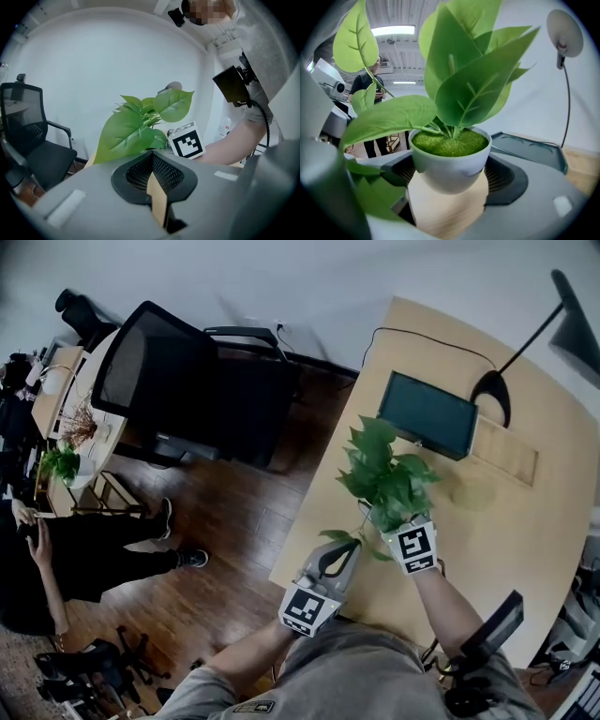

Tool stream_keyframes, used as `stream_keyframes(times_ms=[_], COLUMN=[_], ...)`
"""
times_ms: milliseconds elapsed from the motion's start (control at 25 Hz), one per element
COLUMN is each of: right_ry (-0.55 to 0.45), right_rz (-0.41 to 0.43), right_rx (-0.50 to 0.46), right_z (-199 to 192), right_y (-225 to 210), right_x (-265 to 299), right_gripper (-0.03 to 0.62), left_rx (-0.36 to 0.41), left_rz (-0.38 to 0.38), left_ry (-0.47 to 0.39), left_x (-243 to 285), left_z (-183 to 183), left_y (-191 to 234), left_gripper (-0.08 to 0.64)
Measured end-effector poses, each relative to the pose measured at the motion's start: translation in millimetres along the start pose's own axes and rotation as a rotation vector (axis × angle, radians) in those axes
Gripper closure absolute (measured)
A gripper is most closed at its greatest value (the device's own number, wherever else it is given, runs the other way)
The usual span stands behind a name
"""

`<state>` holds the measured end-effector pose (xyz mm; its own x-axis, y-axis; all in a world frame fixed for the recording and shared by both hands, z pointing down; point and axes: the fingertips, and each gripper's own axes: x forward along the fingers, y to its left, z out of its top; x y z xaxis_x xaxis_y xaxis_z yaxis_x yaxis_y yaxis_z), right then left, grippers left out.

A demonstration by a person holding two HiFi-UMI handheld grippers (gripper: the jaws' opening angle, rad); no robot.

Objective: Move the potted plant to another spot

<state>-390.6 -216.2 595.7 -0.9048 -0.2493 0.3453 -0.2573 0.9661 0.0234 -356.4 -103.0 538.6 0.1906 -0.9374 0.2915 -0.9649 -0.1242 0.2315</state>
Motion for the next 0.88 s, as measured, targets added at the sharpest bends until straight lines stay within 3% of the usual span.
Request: stream_keyframes(times_ms=[200,400,600,880], right_ry=[-0.021,-0.043,-0.048,-0.062], right_rz=[-0.068,-0.156,-0.237,-0.319], right_rx=[0.007,0.031,0.057,0.072], right_z=[13,6,21,3], right_y=[-14,-42,-46,-66], right_x=[-44,-132,-166,-250], right_gripper=[0.13,0.13,0.13,0.13], left_rx=[0.03,0.043,0.064,0.108], left_rz=[-0.043,-0.099,-0.143,-0.186], left_ry=[-0.035,-0.057,-0.079,-0.125], left_x=[-1,5,-10,1], left_z=[17,20,36,39], left_y=[-36,-118,-132,-197], left_gripper=[0.566,0.566,0.566,0.565])
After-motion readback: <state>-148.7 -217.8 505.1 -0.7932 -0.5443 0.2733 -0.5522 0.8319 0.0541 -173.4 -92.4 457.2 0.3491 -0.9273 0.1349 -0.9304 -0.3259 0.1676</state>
